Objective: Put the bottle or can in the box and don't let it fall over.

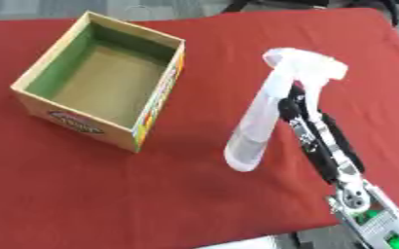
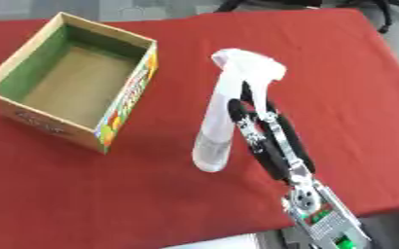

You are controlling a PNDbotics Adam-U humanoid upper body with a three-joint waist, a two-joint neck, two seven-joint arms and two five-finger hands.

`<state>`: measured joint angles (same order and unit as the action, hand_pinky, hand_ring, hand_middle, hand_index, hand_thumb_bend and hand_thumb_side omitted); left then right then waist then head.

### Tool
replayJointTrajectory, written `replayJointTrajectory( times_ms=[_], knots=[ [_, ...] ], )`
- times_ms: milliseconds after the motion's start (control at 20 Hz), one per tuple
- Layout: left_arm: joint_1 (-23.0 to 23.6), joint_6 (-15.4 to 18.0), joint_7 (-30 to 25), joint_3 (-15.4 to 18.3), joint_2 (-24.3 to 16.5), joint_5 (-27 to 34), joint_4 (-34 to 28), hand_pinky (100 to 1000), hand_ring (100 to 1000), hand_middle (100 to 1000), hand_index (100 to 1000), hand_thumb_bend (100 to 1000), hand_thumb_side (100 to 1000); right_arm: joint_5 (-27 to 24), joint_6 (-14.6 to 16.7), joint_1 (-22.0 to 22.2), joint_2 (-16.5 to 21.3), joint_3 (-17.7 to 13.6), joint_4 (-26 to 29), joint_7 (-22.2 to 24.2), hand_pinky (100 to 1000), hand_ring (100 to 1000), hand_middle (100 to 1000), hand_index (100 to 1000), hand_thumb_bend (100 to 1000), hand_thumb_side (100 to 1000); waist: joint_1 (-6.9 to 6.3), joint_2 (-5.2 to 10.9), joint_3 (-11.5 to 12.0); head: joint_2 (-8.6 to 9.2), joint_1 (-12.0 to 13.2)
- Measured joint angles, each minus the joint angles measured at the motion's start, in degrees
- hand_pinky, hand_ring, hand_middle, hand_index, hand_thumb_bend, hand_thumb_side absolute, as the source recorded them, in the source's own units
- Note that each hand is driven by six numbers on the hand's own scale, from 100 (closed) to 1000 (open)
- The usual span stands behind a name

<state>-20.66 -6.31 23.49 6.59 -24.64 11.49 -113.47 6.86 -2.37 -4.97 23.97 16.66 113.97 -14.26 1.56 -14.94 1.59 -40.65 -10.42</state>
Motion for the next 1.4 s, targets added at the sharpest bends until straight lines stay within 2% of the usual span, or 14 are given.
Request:
replayJointTrajectory(
  times_ms=[900,1400],
  knots=[
    [-0.54,-0.02,-0.03,0.0,0.29,0.08,0.0,485,1000,1000,721,308,938,-1.65,-0.71,-1.62,1.06,0.4,0.0,2.76,846,968,904,1000,193,1000,0.21,-0.01,0.86,0.0,-0.27],
    [-1.02,-0.02,-0.03,0.0,0.51,0.32,0.0,485,1000,1000,721,307,938,-2.05,-0.99,-2.55,1.5,0.67,0.0,3.35,846,969,897,996,158,1000,0.24,-0.24,1.22,0.03,0.0]
  ],
)
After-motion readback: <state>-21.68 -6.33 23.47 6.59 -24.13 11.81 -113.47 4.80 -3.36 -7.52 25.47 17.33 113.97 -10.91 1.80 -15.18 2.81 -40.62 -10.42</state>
